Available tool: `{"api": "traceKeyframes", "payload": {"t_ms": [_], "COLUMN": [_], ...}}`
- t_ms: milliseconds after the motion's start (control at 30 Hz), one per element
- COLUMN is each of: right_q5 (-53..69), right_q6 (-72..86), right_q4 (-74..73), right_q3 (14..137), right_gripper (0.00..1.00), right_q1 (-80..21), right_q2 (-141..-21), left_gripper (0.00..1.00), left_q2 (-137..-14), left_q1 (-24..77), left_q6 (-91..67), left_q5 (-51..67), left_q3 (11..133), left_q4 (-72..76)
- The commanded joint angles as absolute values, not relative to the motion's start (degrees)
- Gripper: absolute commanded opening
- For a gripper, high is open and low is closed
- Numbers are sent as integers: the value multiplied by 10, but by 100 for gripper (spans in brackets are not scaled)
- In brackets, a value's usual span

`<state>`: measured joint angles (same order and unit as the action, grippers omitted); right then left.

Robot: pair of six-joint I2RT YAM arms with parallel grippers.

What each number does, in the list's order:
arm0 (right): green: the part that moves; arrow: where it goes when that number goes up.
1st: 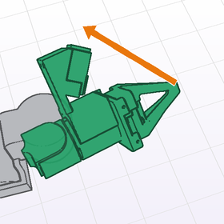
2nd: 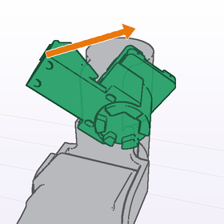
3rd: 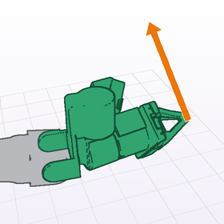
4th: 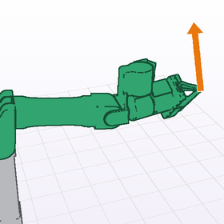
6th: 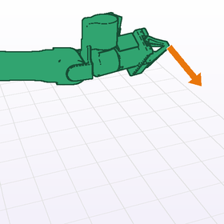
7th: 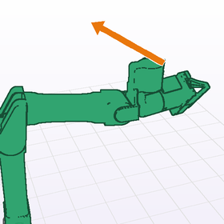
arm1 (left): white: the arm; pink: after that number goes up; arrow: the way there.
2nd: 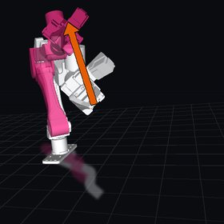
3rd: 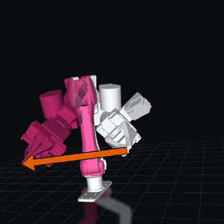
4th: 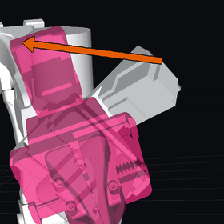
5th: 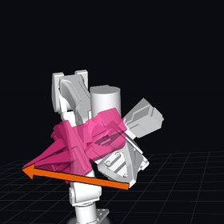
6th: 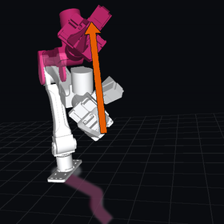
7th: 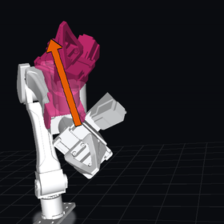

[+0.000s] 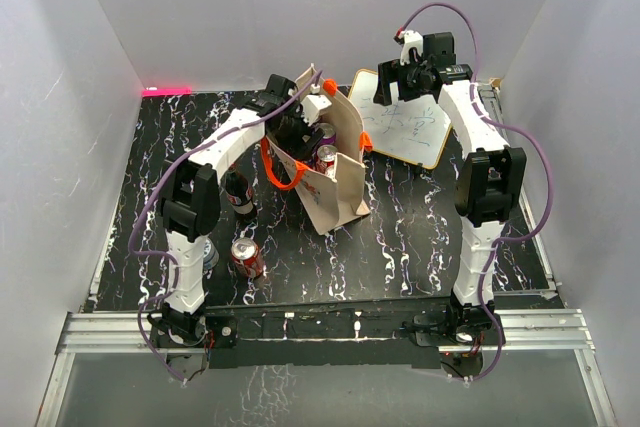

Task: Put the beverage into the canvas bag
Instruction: Place the drink in the canvas bag.

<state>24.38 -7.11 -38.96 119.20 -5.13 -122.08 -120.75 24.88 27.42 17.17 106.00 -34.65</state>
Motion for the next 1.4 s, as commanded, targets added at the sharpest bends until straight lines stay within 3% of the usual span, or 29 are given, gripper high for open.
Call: {"api": "traceKeyframes", "payload": {"t_ms": [0,200,567,967,1133,1367], "right_q5": [245,240,237,235,230,232], "right_q6": [-60,-61,-59,-59,-60,-59], "right_q4": [-364,-364,-364,-364,-364,-364], "right_q3": [1196,1196,1200,1196,1190,1180], "right_gripper": [92,92,92,92,92,92], "right_q1": [-50,-49,-49,-50,-50,-49], "right_q2": [-1182,-1180,-1187,-1188,-1185,-1184], "left_gripper": [77,74,59,71,71,53], "left_q2": [-1196,-1215,-1219,-1259,-1260,-1248], "left_q1": [235,235,235,235,236,235], "left_q6": [267,274,285,267,277,282], "left_q5": [181,180,225,211,221,239], "left_q3": [1081,1101,1096,1136,1130,1123], "left_q4": [-327,-337,-348,-397,-397,-385]}}
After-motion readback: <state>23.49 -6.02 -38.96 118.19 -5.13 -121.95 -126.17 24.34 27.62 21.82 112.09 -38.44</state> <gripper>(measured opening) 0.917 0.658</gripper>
